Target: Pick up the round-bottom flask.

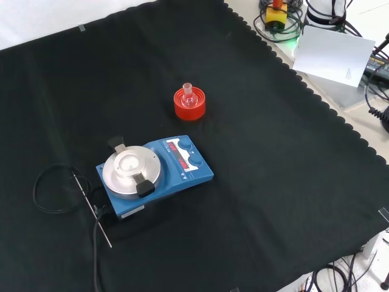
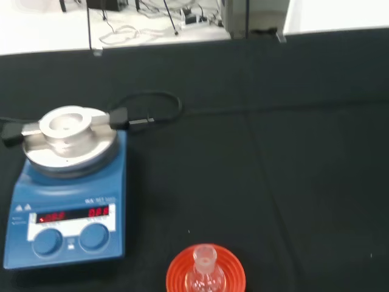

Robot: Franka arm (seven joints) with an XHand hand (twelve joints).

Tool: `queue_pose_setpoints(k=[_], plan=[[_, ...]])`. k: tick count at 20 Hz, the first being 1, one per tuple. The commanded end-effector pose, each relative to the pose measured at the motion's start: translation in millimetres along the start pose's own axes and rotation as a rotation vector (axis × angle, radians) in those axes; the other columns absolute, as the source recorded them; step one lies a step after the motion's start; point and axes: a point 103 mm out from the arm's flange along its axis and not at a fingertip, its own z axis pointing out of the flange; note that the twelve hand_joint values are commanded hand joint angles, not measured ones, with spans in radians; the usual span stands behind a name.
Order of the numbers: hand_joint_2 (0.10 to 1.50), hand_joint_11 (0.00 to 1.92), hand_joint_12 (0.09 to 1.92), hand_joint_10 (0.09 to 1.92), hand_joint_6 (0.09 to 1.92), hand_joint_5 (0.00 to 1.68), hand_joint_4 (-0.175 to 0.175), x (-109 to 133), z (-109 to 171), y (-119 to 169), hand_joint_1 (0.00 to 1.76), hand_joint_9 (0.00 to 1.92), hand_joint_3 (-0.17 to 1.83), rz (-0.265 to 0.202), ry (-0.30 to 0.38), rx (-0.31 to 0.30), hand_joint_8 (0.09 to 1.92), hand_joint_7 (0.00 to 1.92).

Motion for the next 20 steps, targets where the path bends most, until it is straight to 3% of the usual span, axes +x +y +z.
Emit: queue_pose_setpoints(k=[1,7,16,20], plan=[[1.3,0.0,1.4,0.7,0.42,0.28,-0.042,-11,57,28,0.13,0.17,0.28,0.03,0.034,0.06,0.58,0.02],[1.23,0.03,1.41,0.71,0.37,0.33,-0.055,-26,105,59,0.28,0.23,0.24,0.0,0.08,0.047,0.61,0.07],[1.02,0.14,1.4,0.73,0.35,0.48,-0.078,-42,182,91,0.6,0.39,0.22,0.011,0.173,0.094,0.68,0.2],[0.87,0.18,1.39,0.71,0.41,0.52,-0.079,-37,217,97,0.72,0.44,0.34,0.01,0.194,0.136,0.69,0.24]])
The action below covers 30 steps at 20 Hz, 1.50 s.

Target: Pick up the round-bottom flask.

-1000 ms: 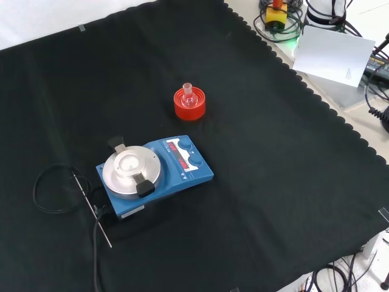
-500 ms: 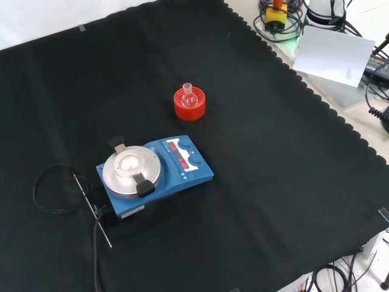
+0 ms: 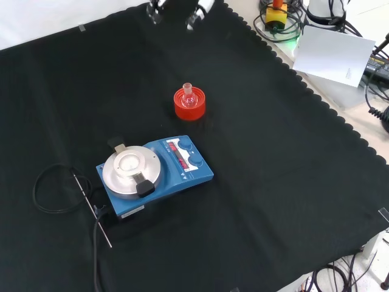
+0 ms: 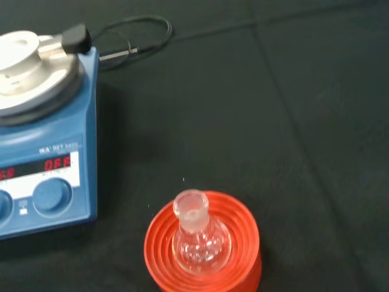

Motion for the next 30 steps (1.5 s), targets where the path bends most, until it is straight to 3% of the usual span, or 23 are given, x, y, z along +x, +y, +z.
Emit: queue_pose_setpoints(k=[1,5,11,30], plan=[[0.82,0.2,1.39,0.7,0.45,0.52,-0.079,-12,68,24,0.75,0.45,0.4,0.007,0.067,0.047,0.7,0.24],[0.72,0.21,1.39,0.7,0.51,0.52,-0.077,-8,94,28,0.8,0.46,0.54,-0.009,0.072,0.066,0.71,0.25],[0.67,0.21,1.39,0.7,0.52,0.49,-0.074,-4,125,30,0.82,0.46,0.55,-0.027,0.076,0.082,0.71,0.25],[0.58,0.19,1.41,0.69,0.66,0.53,-0.068,-12,172,31,0.86,0.49,0.61,-0.069,0.079,0.074,0.71,0.29]])
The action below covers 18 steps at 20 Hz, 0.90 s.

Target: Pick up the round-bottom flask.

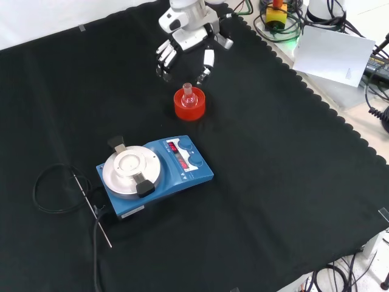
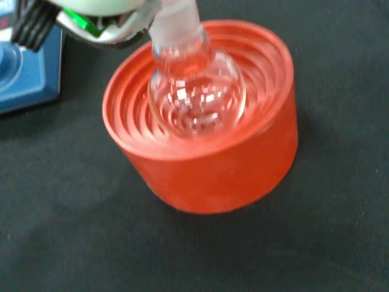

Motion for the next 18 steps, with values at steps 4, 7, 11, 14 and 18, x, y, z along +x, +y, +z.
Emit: queue_pose_setpoints(k=[4,7,11,14,18], plan=[[0.57,0.18,1.41,0.69,0.68,0.56,-0.068,-3,18,3,0.88,0.49,0.61,-0.017,-0.008,-0.025,0.71,0.27],[0.57,0.17,1.41,0.69,0.7,0.58,-0.068,-3,20,5,0.89,0.48,0.61,-0.021,-0.013,-0.032,0.7,0.24],[0.56,0.16,1.42,0.69,0.74,0.59,-0.068,-3,23,7,0.91,0.47,0.62,-0.032,-0.019,-0.054,0.71,0.21],[0.56,0.16,1.42,0.69,0.76,0.62,-0.071,-3,24,9,0.93,0.46,0.62,-0.041,-0.012,-0.061,0.71,0.2],[0.56,0.16,1.41,0.7,0.78,0.66,-0.073,-2,27,11,0.94,0.46,0.63,-0.056,-0.005,-0.059,0.71,0.19]])
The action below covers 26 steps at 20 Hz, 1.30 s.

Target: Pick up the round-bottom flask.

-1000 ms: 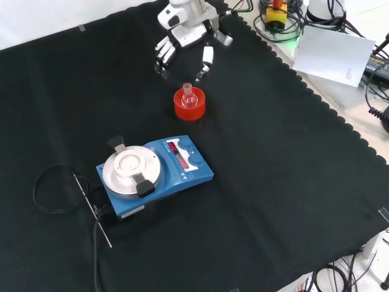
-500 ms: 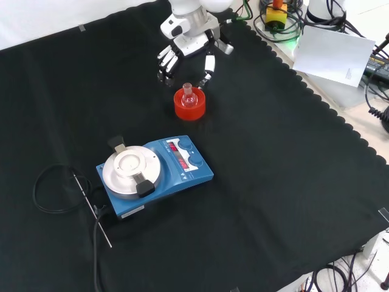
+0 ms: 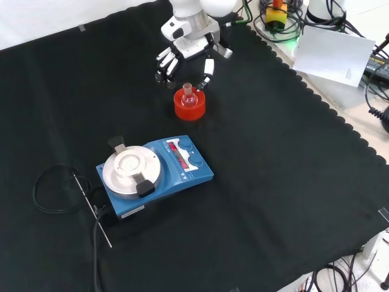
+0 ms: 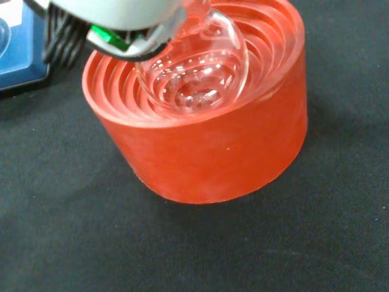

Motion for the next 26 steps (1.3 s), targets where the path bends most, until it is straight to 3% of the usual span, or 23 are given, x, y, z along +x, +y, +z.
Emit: queue_pose_setpoints(k=[1,26], plan=[[0.56,0.16,1.41,0.7,0.79,0.66,-0.073,1.6,4.2,2.0,0.94,0.45,0.63,-0.02,0.01,0.002,0.71,0.19],[0.6,0.21,1.38,0.7,0.83,0.87,-0.09,3.4,3.0,10.6,0.96,0.48,0.66,-0.043,0.012,0.0,0.73,0.22]])
